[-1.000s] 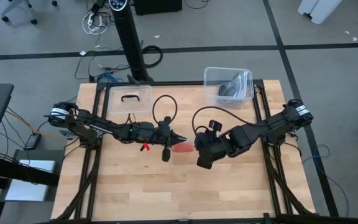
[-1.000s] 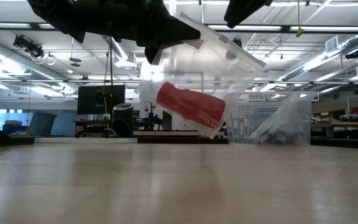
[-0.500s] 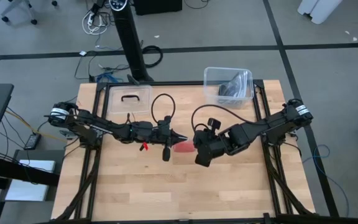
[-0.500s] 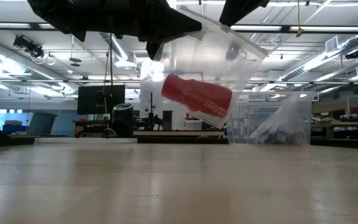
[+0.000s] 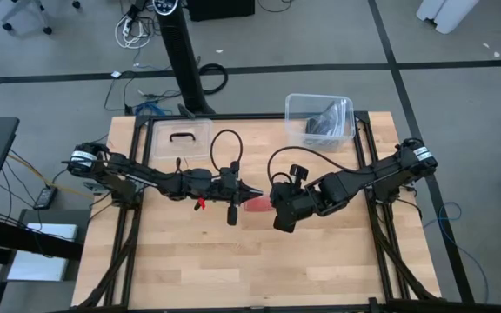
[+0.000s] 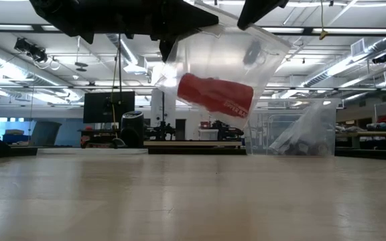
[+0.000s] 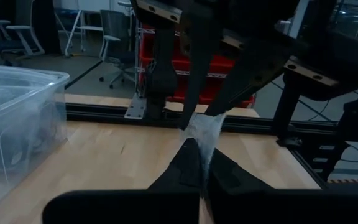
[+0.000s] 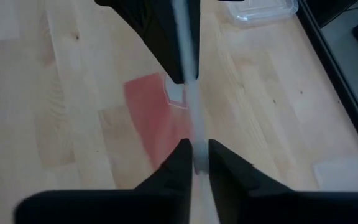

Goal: Roll bandage
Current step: Close the transparent zip bag

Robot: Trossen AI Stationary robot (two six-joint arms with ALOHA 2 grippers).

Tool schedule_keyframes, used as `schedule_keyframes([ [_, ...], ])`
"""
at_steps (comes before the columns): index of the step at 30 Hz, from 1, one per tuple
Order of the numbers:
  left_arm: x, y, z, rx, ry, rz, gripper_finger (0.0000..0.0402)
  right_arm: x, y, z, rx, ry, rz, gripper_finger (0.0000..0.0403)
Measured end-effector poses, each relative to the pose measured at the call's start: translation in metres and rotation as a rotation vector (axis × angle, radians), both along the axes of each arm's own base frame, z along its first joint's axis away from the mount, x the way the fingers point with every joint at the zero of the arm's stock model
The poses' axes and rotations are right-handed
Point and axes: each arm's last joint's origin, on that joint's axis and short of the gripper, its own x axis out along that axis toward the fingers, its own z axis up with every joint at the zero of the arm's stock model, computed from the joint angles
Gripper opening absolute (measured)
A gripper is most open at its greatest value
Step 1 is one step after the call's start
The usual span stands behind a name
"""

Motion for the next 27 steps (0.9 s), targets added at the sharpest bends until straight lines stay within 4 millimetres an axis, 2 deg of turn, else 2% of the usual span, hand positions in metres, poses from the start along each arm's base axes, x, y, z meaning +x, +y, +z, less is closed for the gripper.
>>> schedule_keyframes([
  [3, 0.0, 0.0, -0.0001, 0.0, 0.001, 0.0, 0.0, -0.0005, 0.0006, 0.0, -0.018, 0.005, 0.009, 0.0015],
  [8, 0.0002, 0.0, -0.0005, 0.005, 0.002, 0.0, 0.0, -0.0035, 0.001, -0.0011, -0.006, 0.025, -0.011, 0.0025],
  [13, -0.002, 0.0002, 0.0039, 0.008, -0.002, -0.001, 0.0, -0.0068, 0.0046, -0.0014, -0.008, 0.039, -0.01, 0.0015],
  [27, -0.0048, 0.0004, 0.0083, 0.01, -0.007, -0.002, 0.0, -0.0092, 0.0053, -0.0032, 0.019, 0.081, 0.014, 0.002],
])
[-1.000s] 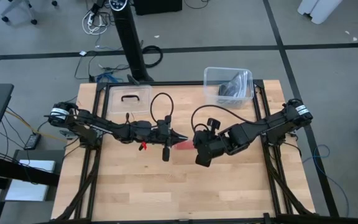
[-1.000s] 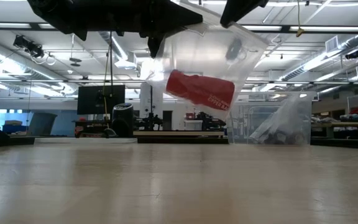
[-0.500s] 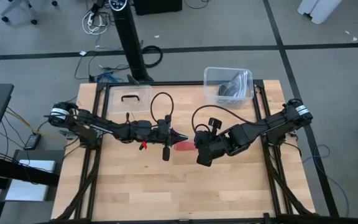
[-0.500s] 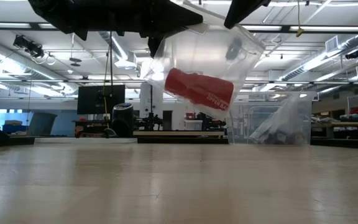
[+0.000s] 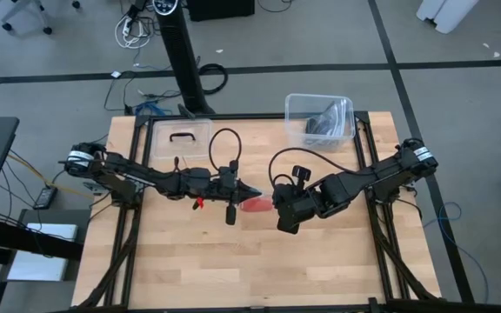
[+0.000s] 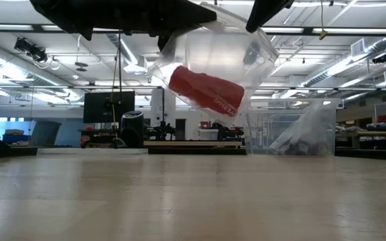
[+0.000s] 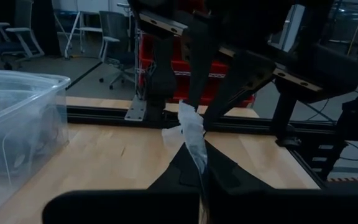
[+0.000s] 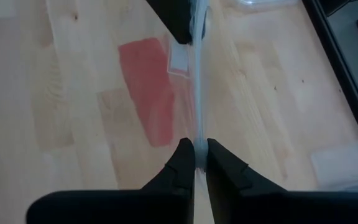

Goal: Roll bandage
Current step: Close the transparent zip bag

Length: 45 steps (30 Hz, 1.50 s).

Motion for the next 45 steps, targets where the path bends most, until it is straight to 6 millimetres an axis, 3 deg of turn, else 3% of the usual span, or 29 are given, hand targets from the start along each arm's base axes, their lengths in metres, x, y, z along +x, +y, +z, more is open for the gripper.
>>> schedule_keyframes([
  [16, -0.006, -0.004, 0.009, 0.021, -0.02, -0.019, 0.0, -0.001, -0.001, 0.0, 0.014, 0.012, 0.009, 0.0029],
  [20, -0.007, -0.005, 0.012, 0.02, -0.035, -0.043, 0.0, -0.004, -0.001, -0.003, 0.004, 0.077, 0.048, 0.0072],
  [26, -0.007, -0.008, 0.009, 0.045, -0.013, -0.113, 0.0, 0.001, -0.001, 0.015, 0.004, -0.018, 0.03, 0.016],
  [30, -0.007, -0.009, 0.007, 0.077, 0.006, -0.118, 0.0, 0.005, 0.0, 0.026, 0.024, -0.091, 0.032, 0.0195],
  [45, -0.007, -0.007, 0.001, 0.088, 0.06, -0.055, 0.0, 0.012, 0.009, 0.037, 0.085, -0.185, 0.128, 0.0181],
])
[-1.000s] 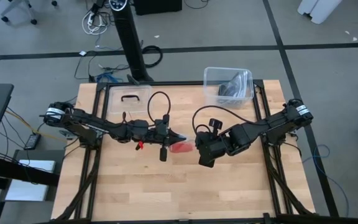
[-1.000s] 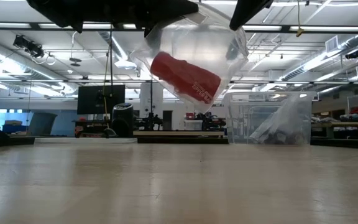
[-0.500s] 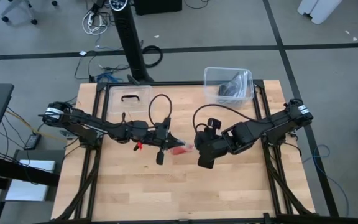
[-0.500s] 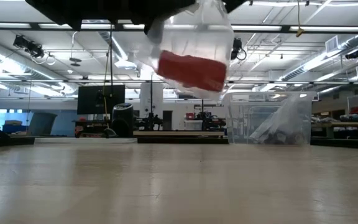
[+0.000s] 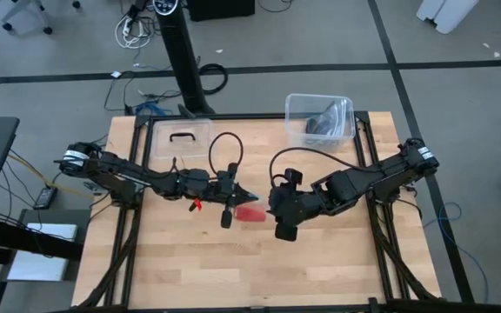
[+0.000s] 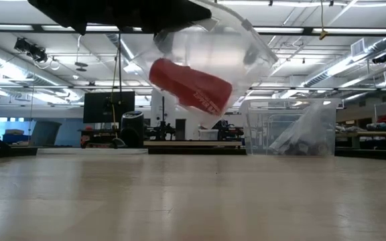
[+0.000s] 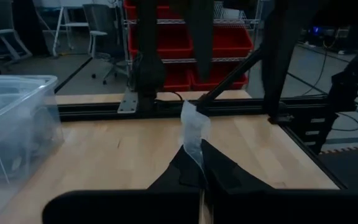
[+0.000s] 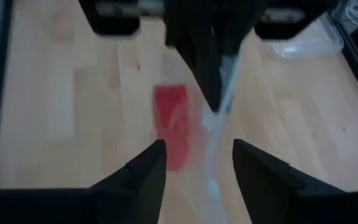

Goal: Roll bandage
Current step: Close the transparent zip bag

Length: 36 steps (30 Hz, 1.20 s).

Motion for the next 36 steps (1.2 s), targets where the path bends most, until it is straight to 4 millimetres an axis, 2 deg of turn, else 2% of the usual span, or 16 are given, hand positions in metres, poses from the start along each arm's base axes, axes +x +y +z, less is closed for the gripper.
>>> schedule_keyframes([
  [5, 0.0, 0.0, 0.002, 0.0, -0.02, 0.006, 0.0, 0.006, -0.009, -0.003, 0.035, 0.002, -0.026, 0.0176],
  [11, 0.0, 0.0, 0.003, -0.003, -0.036, -0.001, 0.0, 0.011, -0.02, -0.011, 0.085, 0.024, -0.036, 0.0143],
  [14, 0.0, -0.001, 0.005, -0.006, -0.053, -0.018, 0.0, 0.012, -0.022, -0.015, 0.087, 0.043, -0.025, 0.0108],
  [18, 0.0, -0.001, 0.007, -0.013, -0.068, -0.029, 0.0, 0.012, -0.021, -0.015, 0.043, 0.05, 0.025, 0.0023],
  [19, 0.0, -0.001, 0.007, -0.016, -0.069, -0.029, 0.0, 0.011, -0.02, -0.015, 0.026, 0.053, 0.044, 0.0012],
  [26, 0.0, -0.003, 0.005, -0.045, -0.045, -0.11, 0.0017, 0.006, -0.015, -0.016, -0.031, 0.081, 0.049, 0.0004],
  [30, 0.0, -0.005, 0.004, -0.06, -0.038, -0.168, 0.0051, 0.002, -0.011, -0.017, -0.039, 0.107, 0.062, 0.0003],
  [36, 0.0, 0.001, 0.005, -0.098, -0.041, -0.157, 0.0107, 0.0, -0.01, -0.018, -0.038, 0.126, 0.054, 0.0001],
])
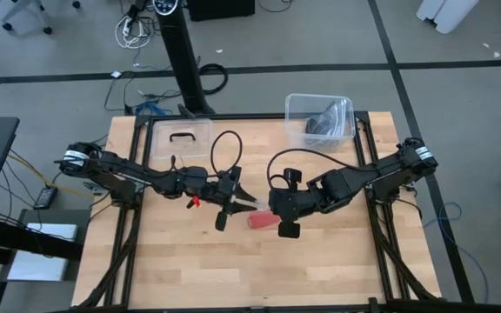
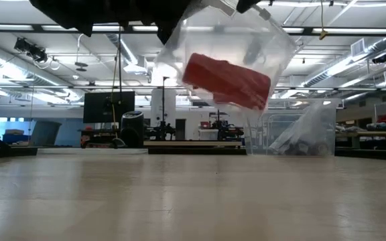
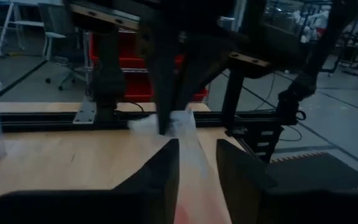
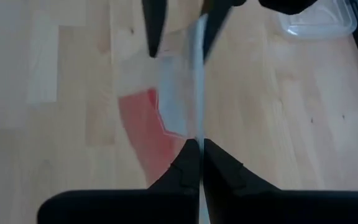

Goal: Roll bandage
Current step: Close the transparent zip bag

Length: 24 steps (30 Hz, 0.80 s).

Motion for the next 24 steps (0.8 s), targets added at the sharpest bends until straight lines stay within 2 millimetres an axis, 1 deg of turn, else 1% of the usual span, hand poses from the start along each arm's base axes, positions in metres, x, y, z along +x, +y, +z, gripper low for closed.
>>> schedule_keyframes([
  [4, 0.002, 0.006, 0.001, -0.039, 0.015, 0.018, 0.0124, -0.001, 0.0, 0.0, 0.0, 0.005, -0.007, 0.0001],
  [8, 0.006, 0.008, 0.007, -0.055, 0.06, 0.02, 0.0126, 0.0, -0.001, 0.0, -0.006, 0.004, -0.007, 0.0001],
  [12, 0.01, 0.008, 0.015, -0.051, 0.064, 0.018, 0.0122, 0.0, -0.003, 0.0, -0.01, 0.006, -0.006, 0.0001],
  [18, 0.011, 0.007, 0.02, -0.027, 0.049, 0.009, 0.0092, 0.0, -0.003, 0.0, -0.01, 0.009, -0.003, 0.0],
  [24, 0.011, 0.008, 0.019, -0.008, 0.048, 0.013, 0.0037, 0.0, -0.003, 0.0, -0.011, 0.01, 0.001, 0.0],
])
